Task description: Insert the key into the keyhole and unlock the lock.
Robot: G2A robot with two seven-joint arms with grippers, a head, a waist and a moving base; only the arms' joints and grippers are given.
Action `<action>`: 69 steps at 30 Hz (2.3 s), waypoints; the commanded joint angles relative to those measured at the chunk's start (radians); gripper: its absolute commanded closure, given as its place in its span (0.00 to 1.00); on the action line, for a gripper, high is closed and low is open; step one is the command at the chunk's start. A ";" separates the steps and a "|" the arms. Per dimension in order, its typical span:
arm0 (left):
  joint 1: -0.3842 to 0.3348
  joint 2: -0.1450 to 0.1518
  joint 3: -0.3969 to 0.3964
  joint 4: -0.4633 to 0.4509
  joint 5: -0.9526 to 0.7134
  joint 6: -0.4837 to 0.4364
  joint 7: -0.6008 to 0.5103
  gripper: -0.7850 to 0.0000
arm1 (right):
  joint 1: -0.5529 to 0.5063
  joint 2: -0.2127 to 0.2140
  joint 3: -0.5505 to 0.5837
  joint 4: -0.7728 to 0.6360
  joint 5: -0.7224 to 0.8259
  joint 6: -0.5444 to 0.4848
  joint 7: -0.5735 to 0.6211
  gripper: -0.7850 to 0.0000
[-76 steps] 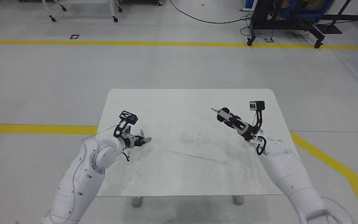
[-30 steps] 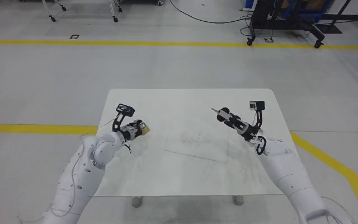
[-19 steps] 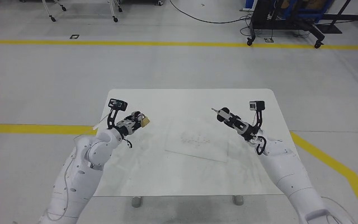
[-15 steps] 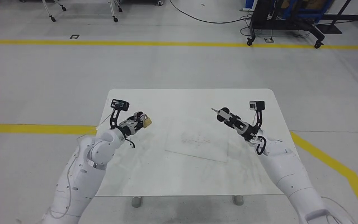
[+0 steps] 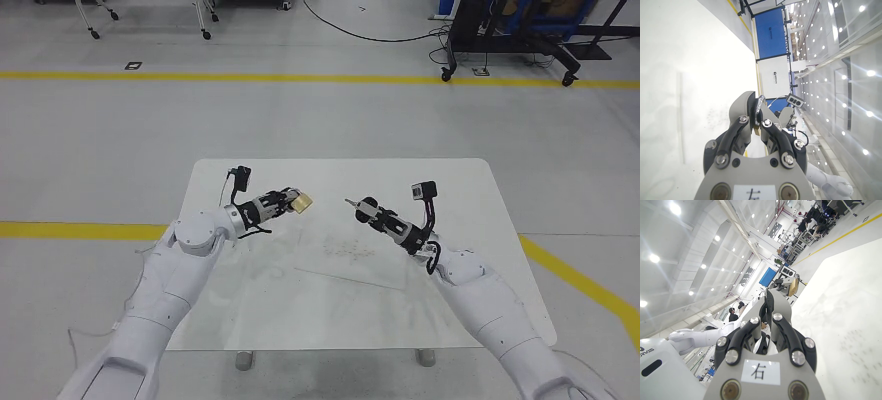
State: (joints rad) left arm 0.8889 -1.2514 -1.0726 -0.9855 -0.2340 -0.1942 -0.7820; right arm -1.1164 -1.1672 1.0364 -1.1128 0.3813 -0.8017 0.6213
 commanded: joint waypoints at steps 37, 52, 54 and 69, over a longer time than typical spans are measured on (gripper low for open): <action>-0.020 -0.057 -0.002 0.120 -0.315 0.027 0.107 1.00 | 0.003 -0.127 -0.223 -0.055 -0.073 0.337 -0.475 1.00; 0.037 -0.052 -0.015 0.027 -0.221 0.035 0.195 1.00 | -0.002 -0.170 -0.260 -0.067 -0.227 0.402 -0.668 1.00; 0.040 -0.052 -0.014 0.022 -0.211 0.039 0.191 1.00 | 0.001 -0.178 -0.260 -0.060 -0.223 0.404 -0.680 1.00; 0.047 -0.054 -0.016 0.007 -0.164 0.052 0.184 1.00 | 0.018 -0.217 -0.258 -0.012 -0.282 0.417 -0.721 1.00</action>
State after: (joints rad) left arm 0.9364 -1.3056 -1.0890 -0.9772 -0.4071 -0.1418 -0.6005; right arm -1.0974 -1.3833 0.7768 -1.1242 0.1005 -0.3813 -0.1068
